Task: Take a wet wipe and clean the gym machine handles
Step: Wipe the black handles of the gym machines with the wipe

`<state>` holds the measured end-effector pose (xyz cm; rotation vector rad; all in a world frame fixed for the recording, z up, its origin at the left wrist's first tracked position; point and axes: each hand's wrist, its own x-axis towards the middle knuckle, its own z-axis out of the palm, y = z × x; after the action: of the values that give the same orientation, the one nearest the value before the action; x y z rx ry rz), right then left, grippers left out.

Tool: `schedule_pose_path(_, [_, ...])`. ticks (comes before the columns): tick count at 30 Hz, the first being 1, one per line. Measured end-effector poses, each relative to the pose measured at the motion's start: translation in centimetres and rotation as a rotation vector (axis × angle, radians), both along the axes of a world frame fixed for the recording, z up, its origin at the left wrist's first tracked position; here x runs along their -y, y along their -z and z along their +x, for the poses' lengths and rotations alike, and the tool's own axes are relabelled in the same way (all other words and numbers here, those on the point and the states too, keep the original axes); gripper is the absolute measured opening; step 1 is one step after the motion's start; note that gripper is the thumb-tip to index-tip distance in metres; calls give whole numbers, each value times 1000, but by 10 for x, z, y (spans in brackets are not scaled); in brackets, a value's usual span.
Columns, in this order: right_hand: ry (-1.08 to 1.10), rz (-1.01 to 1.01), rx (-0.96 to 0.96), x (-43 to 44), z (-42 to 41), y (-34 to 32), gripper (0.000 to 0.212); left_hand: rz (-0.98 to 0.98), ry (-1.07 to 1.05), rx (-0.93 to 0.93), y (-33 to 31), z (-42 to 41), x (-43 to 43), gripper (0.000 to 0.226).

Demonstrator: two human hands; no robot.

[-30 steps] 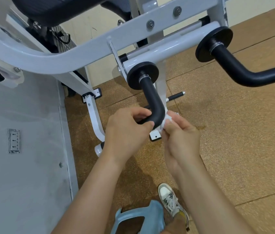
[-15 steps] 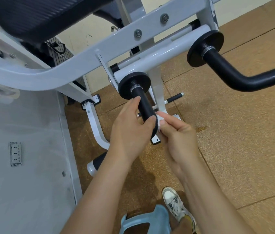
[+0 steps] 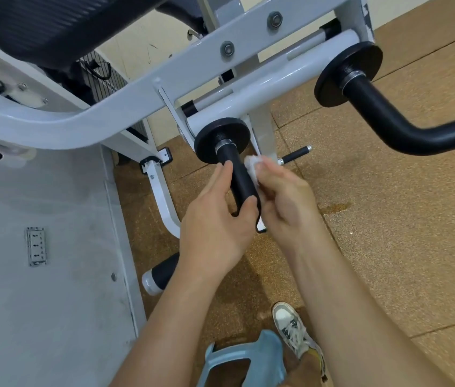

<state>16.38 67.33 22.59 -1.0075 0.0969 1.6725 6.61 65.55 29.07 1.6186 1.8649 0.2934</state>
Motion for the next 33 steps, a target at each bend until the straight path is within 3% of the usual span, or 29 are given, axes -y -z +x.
schedule_pose_path(5, [-97,22,336,-1,4,-17,16,-2,-26,7,0,1,-1,64])
schedule_pose_path(8, [-121,16,418,-9,3,-13,16,0,-29,6,0,4,0,64])
schedule_pose_path(22, [-211,-94,284,-33,-2,-2,18,88,-154,-13,6,14,-2,63])
schedule_pose_path(26, [-286,7,246,-13,15,-6,20,102,-180,-26,10,14,-8,61])
schedule_pose_path(29, [-472,154,355,-29,22,-7,23,94,-197,-17,11,16,-13,58])
schedule_pose_path(33, [-504,44,384,-54,10,11,22,136,-204,-8,10,18,-13,39])
